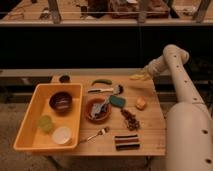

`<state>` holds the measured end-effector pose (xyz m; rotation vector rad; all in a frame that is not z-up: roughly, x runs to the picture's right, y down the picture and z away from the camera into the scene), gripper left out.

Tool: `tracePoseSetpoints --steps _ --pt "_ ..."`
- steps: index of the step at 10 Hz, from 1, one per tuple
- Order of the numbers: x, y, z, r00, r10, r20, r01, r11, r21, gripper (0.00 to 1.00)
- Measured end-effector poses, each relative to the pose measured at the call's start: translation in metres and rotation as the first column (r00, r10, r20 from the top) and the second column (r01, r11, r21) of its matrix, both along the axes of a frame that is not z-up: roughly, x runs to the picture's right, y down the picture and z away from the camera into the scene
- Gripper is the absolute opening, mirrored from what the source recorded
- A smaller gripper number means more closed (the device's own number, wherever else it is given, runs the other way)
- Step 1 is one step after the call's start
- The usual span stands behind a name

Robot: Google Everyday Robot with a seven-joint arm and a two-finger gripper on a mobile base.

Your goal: Place banana in table surface

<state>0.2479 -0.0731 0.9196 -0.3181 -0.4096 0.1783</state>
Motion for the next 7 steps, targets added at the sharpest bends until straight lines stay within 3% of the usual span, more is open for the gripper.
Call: tracePoseSetpoints --steps 2,5,7 --pt "-0.019 0.026 0.010 1.000 0.013 0.016 -0.014 0.9990 0.043 0.07" --pt "-0.019 0.033 0.023 1.000 0.025 -0.005 -0.024 0.9971 0.073 0.07" --pt "0.000 0.029 0.026 0.998 0.051 -0.027 -0.048 0.9951 0.087 0.07"
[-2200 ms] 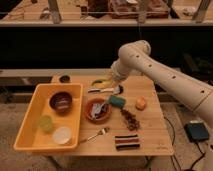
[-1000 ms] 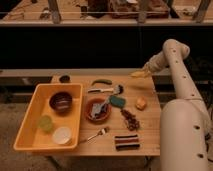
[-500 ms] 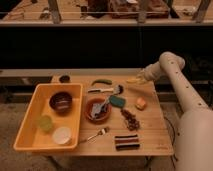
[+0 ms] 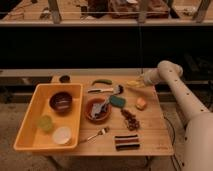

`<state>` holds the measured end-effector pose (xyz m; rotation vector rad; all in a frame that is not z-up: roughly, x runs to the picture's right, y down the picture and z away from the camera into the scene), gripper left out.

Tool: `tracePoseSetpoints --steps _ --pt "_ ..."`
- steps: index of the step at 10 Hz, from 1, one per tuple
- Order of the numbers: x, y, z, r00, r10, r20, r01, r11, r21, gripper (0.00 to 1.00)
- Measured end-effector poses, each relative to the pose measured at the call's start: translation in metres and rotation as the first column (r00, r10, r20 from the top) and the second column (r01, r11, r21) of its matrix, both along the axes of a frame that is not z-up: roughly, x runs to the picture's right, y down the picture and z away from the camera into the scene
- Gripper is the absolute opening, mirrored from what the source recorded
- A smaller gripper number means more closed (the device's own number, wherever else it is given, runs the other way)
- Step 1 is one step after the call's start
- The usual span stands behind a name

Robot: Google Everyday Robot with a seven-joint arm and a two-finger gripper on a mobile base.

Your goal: Place banana in table surface

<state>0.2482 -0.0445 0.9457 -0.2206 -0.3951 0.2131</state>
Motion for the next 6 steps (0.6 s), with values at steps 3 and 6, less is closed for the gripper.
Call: tracePoseSetpoints --steps 3,6 --pt "0.021 0.003 0.006 0.998 0.062 0.030 -0.061 0.9979 -0.024 0.22" --pt "0.003 0.014 0.015 0.990 0.097 0.098 -0.092 0.9942 -0.056 0.52"
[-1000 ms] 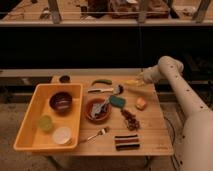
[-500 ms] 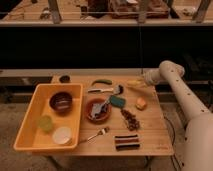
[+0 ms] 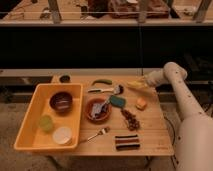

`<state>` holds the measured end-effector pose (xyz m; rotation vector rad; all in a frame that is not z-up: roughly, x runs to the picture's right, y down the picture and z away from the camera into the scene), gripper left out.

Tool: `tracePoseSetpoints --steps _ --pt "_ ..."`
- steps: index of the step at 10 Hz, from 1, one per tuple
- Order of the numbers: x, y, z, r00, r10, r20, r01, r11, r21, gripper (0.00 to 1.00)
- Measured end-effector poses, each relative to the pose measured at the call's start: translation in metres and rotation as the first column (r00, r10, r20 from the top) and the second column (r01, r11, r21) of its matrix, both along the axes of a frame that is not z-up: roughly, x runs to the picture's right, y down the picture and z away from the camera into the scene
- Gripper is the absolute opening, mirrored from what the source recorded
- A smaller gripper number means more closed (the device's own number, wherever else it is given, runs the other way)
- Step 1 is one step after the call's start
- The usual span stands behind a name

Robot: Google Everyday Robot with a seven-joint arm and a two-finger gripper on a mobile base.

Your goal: Place banana in table surface

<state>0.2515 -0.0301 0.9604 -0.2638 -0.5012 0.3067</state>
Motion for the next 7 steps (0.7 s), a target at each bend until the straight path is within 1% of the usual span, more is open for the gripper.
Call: tracePoseSetpoints --steps 2,3,5,7 --pt "-0.007 0.009 0.005 1.000 0.011 0.028 -0.010 0.9998 -0.019 0.68" --pt "-0.012 0.012 0.008 0.999 0.006 0.033 -0.005 0.9995 -0.031 0.69" --pt "-0.012 0.016 0.010 0.999 0.010 0.032 -0.009 0.9987 -0.051 0.69" --pt "-0.008 0.017 0.009 1.000 0.012 0.029 -0.010 0.9983 -0.058 0.69"
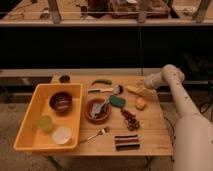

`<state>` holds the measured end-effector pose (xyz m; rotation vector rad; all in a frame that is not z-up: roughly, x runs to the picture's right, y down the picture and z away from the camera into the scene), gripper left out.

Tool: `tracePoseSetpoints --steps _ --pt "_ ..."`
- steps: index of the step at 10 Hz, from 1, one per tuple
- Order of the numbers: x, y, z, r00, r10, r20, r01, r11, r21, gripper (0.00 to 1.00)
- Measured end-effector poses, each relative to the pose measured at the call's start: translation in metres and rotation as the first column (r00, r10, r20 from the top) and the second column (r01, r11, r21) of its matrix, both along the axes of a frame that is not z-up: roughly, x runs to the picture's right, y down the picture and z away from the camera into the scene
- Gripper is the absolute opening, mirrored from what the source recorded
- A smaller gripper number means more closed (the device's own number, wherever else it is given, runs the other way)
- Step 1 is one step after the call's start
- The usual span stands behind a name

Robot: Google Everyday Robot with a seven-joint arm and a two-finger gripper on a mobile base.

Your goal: Place banana in table surface

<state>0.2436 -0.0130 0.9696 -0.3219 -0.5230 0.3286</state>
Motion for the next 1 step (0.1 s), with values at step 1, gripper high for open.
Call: tracePoseSetpoints --steps 1 --pt "-0.0009 -0.0005 0.0000 1.000 -0.001 0.001 0.001 1.0000 0.000 0.69"
